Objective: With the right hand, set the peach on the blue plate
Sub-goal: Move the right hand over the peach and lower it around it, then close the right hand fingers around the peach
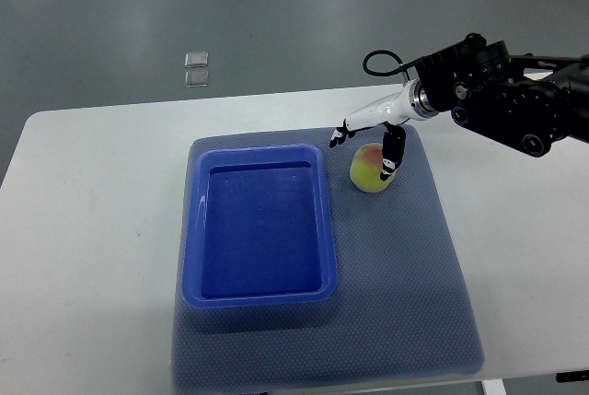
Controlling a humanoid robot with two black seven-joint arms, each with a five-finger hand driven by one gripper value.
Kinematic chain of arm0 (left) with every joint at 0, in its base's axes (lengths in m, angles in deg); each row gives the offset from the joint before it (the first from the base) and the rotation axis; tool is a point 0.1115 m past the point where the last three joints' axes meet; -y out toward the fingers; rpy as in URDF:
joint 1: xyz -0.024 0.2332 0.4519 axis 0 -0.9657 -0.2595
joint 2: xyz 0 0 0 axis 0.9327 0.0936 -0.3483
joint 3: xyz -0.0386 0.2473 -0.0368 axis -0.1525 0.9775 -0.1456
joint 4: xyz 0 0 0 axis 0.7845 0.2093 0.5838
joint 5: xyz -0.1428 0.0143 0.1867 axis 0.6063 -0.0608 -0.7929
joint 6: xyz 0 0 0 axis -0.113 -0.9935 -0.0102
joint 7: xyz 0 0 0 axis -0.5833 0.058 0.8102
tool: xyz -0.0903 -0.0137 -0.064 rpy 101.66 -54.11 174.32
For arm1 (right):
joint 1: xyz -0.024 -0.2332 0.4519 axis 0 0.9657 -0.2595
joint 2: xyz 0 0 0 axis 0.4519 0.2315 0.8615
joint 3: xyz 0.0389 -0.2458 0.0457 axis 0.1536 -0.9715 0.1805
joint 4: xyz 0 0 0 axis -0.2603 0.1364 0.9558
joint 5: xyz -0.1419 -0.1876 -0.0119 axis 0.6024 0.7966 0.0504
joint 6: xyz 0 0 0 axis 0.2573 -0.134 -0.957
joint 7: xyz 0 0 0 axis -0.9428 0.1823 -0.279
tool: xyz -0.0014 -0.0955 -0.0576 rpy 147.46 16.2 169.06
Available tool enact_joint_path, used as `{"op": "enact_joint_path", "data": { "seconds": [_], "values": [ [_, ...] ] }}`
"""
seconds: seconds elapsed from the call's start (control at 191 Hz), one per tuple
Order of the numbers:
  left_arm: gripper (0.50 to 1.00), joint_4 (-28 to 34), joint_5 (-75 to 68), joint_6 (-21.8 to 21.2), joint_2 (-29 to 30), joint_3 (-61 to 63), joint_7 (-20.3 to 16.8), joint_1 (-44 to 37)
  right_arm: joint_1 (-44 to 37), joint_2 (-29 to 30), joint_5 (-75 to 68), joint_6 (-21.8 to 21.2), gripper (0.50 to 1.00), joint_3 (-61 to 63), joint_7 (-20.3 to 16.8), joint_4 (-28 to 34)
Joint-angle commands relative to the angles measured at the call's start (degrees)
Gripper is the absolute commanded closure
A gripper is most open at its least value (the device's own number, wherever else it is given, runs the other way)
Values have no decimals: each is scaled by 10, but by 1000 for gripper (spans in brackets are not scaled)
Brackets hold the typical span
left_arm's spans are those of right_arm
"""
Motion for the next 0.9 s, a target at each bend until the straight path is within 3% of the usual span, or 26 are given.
{"op": "enact_joint_path", "data": {
  "seconds": [0.0,0.241,0.567,0.614,0.666,0.672,0.729,0.813,0.861,0.866,0.897],
  "values": [
    [500,0,0,0,0,1,0,0,0,1,15,1,574,-13,2,0],
    [500,0,0,0,0,1,0,0,13,0,38,1,574,-14,6,-2],
    [500,1,0,0,0,0,0,0,32,0,50,44,585,-15,5,-14],
    [500,1,0,0,0,0,0,0,33,1,57,44,623,-15,6,-19],
    [500,1,0,0,0,0,0,0,33,1,57,44,624,-15,6,-19],
    [500,1,1,0,0,0,0,0,33,1,57,44,692,-15,5,-20],
    [500,0,0,0,0,0,0,0,34,1,57,44,754,-15,5,-22],
    [500,1,0,0,0,0,0,1,36,5,58,45,914,-15,4,-24],
    [500,1,0,0,0,0,0,1,36,5,58,45,914,-15,4,-24],
    [500,1,0,0,0,0,0,1,35,6,58,48,995,-15,4,-28],
    [500,1,0,0,0,0,0,2,35,7,58,51,1000,-15,4,-30]
  ]
}}
